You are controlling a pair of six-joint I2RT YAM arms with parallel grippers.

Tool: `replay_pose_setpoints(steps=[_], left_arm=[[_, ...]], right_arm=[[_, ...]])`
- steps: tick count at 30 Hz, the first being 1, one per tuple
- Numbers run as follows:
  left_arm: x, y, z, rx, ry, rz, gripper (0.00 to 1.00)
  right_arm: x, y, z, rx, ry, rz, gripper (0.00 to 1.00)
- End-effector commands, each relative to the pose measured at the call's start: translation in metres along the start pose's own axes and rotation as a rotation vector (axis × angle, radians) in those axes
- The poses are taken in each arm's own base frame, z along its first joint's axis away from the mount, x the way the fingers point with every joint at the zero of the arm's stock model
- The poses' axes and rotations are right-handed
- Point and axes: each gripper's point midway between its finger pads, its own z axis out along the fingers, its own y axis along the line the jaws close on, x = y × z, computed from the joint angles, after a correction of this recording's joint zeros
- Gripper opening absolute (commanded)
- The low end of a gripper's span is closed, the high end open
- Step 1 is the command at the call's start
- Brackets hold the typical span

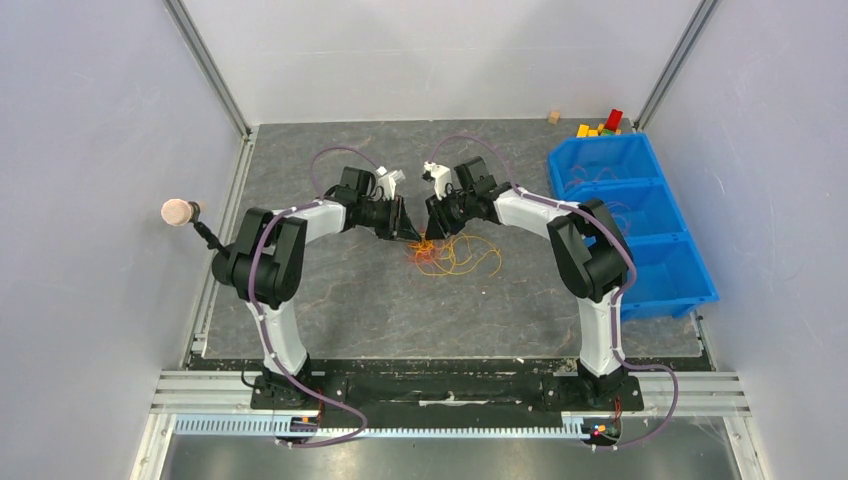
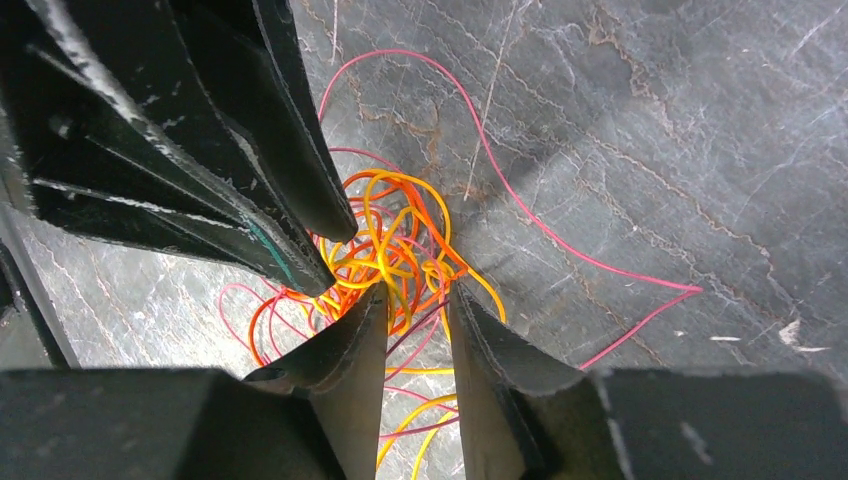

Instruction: Untangle the cables

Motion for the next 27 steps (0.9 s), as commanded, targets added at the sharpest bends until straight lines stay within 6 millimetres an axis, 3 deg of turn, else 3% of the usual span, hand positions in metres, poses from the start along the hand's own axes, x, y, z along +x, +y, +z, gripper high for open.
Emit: replay_pose_setpoints(steps=[1,12,14,17,23,27], left_arm=[[-0.004,-0.005,0.005,0.053,-0.016,-0.027,0.31],[0.003,0.001,0.024,0.124,0.009,-0.103,0.33],[0.006,-0.002,0.023,0.142,0.016,-0.093,0.22],[0.001,-0.022,0.007,0.19,-0.009,-0.007,0.02],[-0.011,-0.062,-0.018,0.282,-0.05,0.139,0.02],[-0.014,-0.075,-0.026,0.299,-0.055,0.192,0.02]], right_arm=[[0.0,-0.003,0.007,-0.003,-0.021,-0.002,0.31],[0.004,0.001,0.007,-0.016,-0.035,0.019,0.28],[0.001,-0.002,0.006,-0.006,-0.04,0.009,0.28],[-0.004,-0.002,0.004,0.0,-0.057,-0.018,0.31],[-0.003,0.002,0.01,-0.013,-0.065,-0.02,0.39],[-0.004,0.0,0.013,0.002,-0.077,-0.007,0.42]])
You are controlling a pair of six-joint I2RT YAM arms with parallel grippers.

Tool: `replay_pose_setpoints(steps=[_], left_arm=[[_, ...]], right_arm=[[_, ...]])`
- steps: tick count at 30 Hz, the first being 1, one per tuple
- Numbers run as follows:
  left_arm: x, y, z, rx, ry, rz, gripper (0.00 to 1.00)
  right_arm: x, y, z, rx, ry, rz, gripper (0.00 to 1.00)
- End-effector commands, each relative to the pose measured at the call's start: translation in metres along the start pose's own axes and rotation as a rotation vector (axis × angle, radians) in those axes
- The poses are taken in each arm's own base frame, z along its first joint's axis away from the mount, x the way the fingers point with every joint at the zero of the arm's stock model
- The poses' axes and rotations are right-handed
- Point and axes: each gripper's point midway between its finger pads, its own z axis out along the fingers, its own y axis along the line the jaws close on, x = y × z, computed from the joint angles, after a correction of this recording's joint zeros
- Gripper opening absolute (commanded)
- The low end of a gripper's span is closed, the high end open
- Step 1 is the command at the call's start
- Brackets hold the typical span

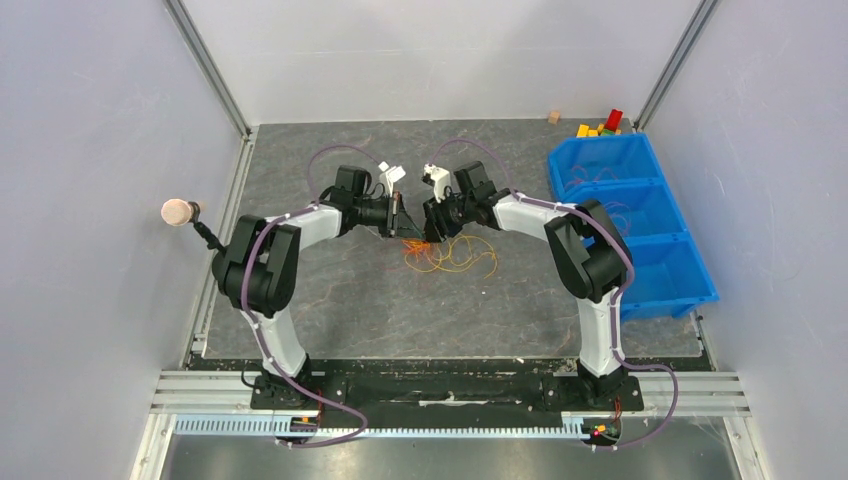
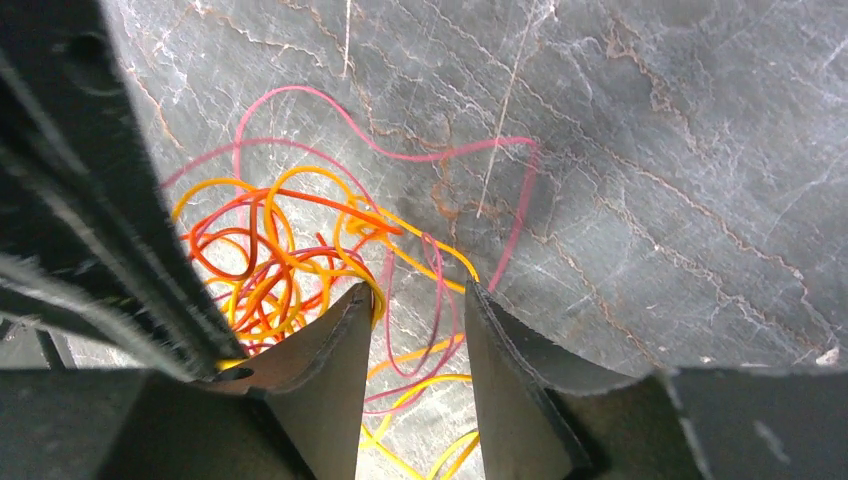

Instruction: Untangle the cables

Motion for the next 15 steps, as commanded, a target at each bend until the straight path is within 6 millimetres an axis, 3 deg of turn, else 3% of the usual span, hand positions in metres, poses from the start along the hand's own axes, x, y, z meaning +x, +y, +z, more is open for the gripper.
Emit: replay_pose_setpoints(steps=[1,5,9,15], left_arm=[[-0.011,-0.036,-0.01,0.095,-0.004,0.16,0.02],[-0.012,-0.04,-0.012,0.096,0.004,0.168,0.02],[-0.027,-0.061,-0.021,0.107,-0.018,0.232,0.02],[-0.049,-0.113,-0.05,0.123,-0.049,0.372,0.02]], right_arm=[[-0.011,0.0,0.005,0.004,-0.058,-0.017,0.42],[-0.021,0.011,0.007,-0.048,-0.098,-0.026,0.34],[-0.012,0.001,0.01,0.0,-0.07,-0.039,0.0],[0.014,-0.038,-0.003,0.164,0.014,-0.053,0.0]])
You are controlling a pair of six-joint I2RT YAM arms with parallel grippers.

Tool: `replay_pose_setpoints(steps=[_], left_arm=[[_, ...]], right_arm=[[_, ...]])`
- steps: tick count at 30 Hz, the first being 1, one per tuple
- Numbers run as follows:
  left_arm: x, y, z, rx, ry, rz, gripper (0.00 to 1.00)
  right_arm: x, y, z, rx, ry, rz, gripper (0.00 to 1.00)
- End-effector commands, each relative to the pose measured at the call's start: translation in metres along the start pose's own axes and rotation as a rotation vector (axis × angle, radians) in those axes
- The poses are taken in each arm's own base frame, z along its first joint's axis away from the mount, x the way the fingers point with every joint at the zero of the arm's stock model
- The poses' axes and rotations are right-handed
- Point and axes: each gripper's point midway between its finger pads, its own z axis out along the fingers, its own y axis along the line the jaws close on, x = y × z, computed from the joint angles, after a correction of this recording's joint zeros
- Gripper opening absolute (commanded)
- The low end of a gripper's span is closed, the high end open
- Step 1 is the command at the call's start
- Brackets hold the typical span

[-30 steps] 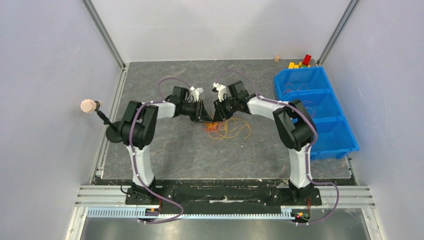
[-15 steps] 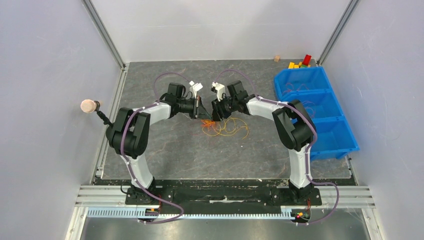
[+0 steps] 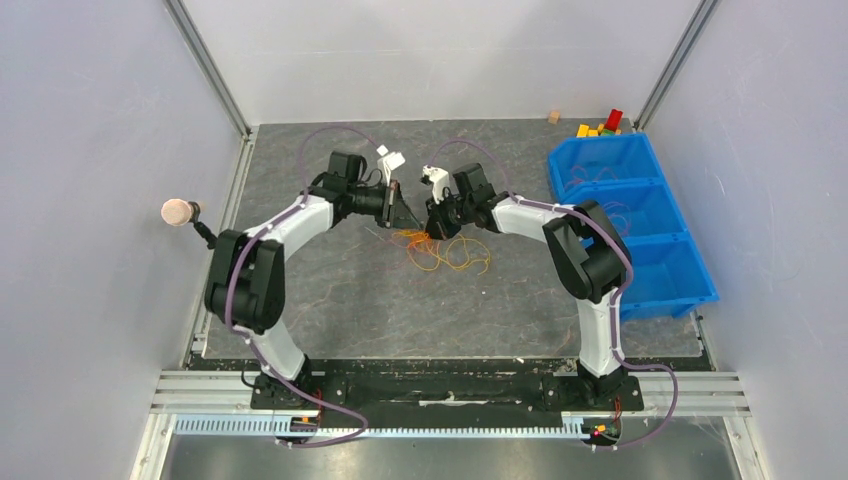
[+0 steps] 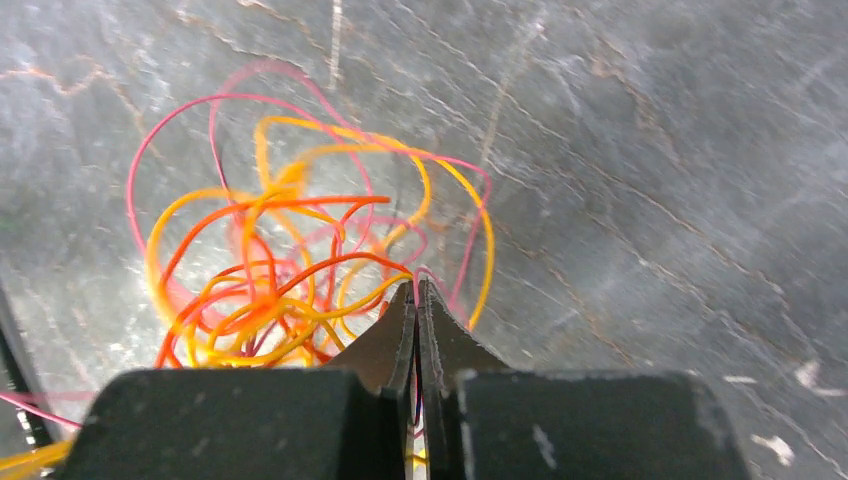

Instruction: Untangle the cables

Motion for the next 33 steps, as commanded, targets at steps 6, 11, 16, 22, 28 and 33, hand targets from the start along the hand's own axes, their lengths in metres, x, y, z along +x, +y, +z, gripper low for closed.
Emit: replay_pose_setpoints(steps=[6,11,16,22,28,33], left_arm=[[-0.059,-0.11,-0.053,0.076,-0.09,0.319,0.02],[-0.085,-0.155,-0.078,0.08,-0.182,0.386,0.02],[-0.135,-0.217,-0.112,0.092,-0.317,0.448,0.02],[-0.179,-0.276,-0.152,0.143,-0.461,0.474,0.02],[-0.189,-0.261,-0.162,-0.02,-0.503,0.471,0.03],[-0.152,-0.183,-0.131,-0.121,-0.372,0.25,0.64]], right_arm=[[0.02,-0.058,-0.028,0.245,0.067,-0.084,0.0],[0.034,-0.082,-0.047,0.338,0.109,-0.098,0.0],[0.047,-0.107,-0.063,0.417,0.146,-0.107,0.0],[0.058,-0.121,-0.081,0.452,0.171,-0.109,0.0],[0.044,-0.115,-0.094,0.397,0.1,-0.055,0.0],[-0.027,-0.064,-0.115,0.23,-0.098,-0.045,0.0]])
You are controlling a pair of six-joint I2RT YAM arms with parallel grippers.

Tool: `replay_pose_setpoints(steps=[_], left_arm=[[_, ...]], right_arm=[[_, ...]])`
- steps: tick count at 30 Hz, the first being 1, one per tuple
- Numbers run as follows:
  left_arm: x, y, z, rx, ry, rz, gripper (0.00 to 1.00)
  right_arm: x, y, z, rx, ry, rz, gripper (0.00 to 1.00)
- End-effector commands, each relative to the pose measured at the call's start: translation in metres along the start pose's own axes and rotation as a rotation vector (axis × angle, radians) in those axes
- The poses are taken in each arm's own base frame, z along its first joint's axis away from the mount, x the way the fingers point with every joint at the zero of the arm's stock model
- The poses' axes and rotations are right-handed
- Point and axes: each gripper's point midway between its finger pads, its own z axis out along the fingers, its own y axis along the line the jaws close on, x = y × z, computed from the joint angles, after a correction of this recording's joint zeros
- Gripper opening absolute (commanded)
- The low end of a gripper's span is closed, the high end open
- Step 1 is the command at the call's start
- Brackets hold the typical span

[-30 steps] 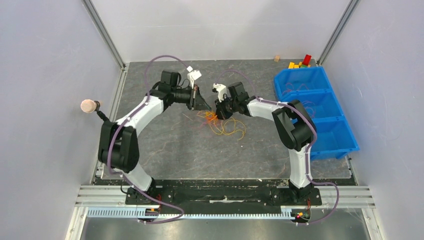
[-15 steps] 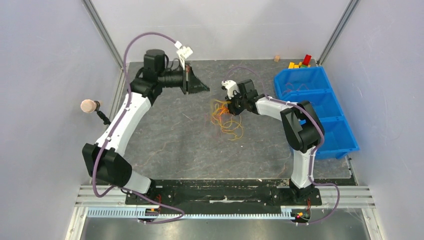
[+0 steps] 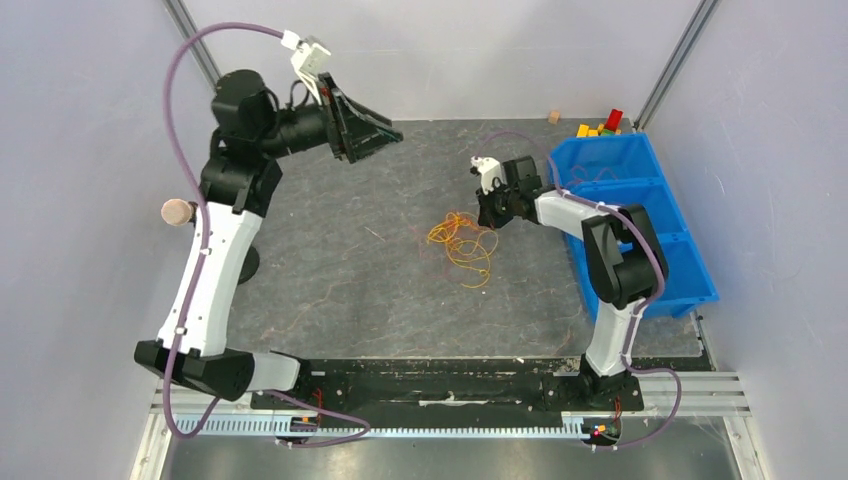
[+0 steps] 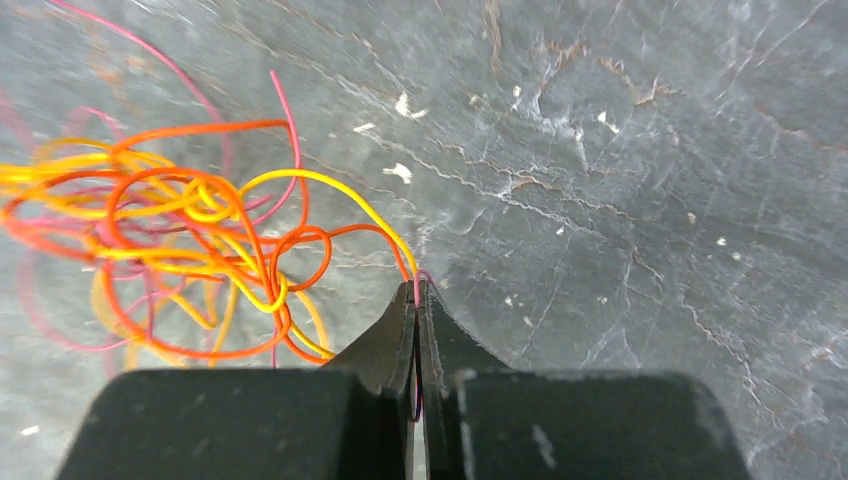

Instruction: Untangle the cables

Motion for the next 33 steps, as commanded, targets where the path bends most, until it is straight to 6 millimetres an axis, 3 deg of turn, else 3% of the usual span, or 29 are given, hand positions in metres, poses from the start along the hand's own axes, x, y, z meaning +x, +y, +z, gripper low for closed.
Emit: replay_pose_setpoints(steps=[1,4,7,11,16,23,27,33], left_arm=[[0.082,0.058,0.006,-0.14,0.168,-0.244,0.67],[0.106,0.071,0.007,-0.159,0.176,-0.251,0.75],[0.142,0.072,0.005,-0.116,0.237,-0.258,0.76],[0.192,0.083,0.001,-0.138,0.3,-0.271,0.77],[0.223,0.088,0.014,-0.124,0.308,-0.227,0.79],[0.271,0.1,0.041,-0.081,0.35,-0.214,0.79],[0.291,0.117,0.051,-0.097,0.378,-0.246,0.8],[0.318,0.112,0.076,-0.002,0.388,-0.241,0.75]], right_arm=[[-0.076,0.035,-0.057,-0.143,-0.212,0.029,0.0],[-0.113,0.052,-0.09,-0.199,-0.305,0.039,0.0],[-0.132,0.065,-0.118,-0.228,-0.361,0.04,0.0],[-0.14,0.078,-0.144,-0.247,-0.392,0.039,0.0],[-0.149,0.09,-0.164,-0.248,-0.416,0.035,0.0],[-0.151,0.105,-0.174,-0.224,-0.418,0.0,0.0],[-0.133,0.09,-0.16,-0.141,-0.356,0.008,0.0],[-0.122,0.101,-0.168,-0.188,-0.358,0.007,0.0]])
